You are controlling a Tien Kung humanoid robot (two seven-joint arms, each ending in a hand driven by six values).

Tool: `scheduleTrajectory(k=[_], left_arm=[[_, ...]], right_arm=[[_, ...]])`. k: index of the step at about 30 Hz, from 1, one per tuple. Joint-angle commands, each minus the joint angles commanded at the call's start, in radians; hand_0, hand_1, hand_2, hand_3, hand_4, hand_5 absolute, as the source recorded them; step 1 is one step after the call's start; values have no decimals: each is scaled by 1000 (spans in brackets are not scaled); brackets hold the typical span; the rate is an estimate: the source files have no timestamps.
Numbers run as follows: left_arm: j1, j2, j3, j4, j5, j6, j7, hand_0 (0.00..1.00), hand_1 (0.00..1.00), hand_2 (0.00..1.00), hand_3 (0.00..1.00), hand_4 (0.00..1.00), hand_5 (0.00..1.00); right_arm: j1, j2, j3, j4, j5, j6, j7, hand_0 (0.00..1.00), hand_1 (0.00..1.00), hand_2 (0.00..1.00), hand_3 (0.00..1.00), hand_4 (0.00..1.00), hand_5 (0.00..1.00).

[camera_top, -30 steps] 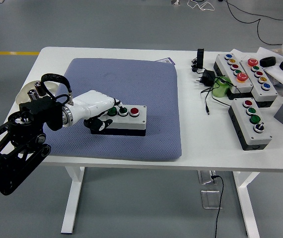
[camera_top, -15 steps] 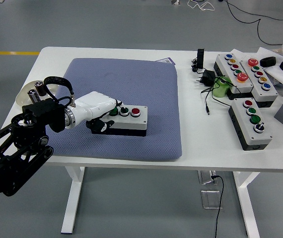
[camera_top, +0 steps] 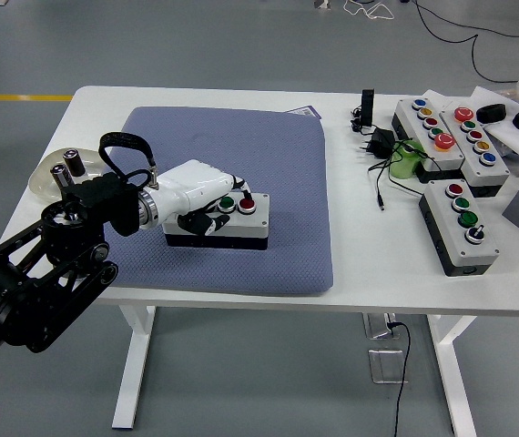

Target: Pick up the button,place it on the desk,press the button,press the button

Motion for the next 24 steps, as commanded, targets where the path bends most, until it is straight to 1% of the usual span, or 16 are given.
scheduleTrajectory(k=[2,4,7,10,12,15,19,24], left_arm=[[-11,-6,3,16,0,-4,0,20,2,43,756,558,2],[-14,-6,3,18,0,-9,0,20,2,43,756,558,2],[-15,2,16,21,0,-29,4,18,2,42,756,558,2],[-14,4,25,32,0,-50,10,18,2,42,756,558,2],[-13,5,29,35,0,-57,11,18,2,42,756,558,2],[-12,6,32,35,0,-56,11,18,2,43,758,562,2],[-8,5,17,27,0,-44,10,20,2,44,758,571,2],[8,6,-49,-16,-3,-21,6,20,2,44,758,571,2]], right_arm=[[2,0,0,0,-1,0,0,640,567,617,625,232,237],[2,0,0,0,-2,0,0,640,567,617,625,232,237],[4,0,3,0,0,-1,1,640,567,617,625,232,241],[5,0,7,0,-6,-1,0,640,567,617,625,232,241],[5,0,6,0,-6,0,0,640,567,617,625,232,241],[5,0,7,0,-6,-1,0,640,567,617,625,231,240],[5,0,9,0,-10,-1,-1,640,567,617,625,231,239],[5,0,11,0,-11,-1,0,640,567,617,625,231,239]])
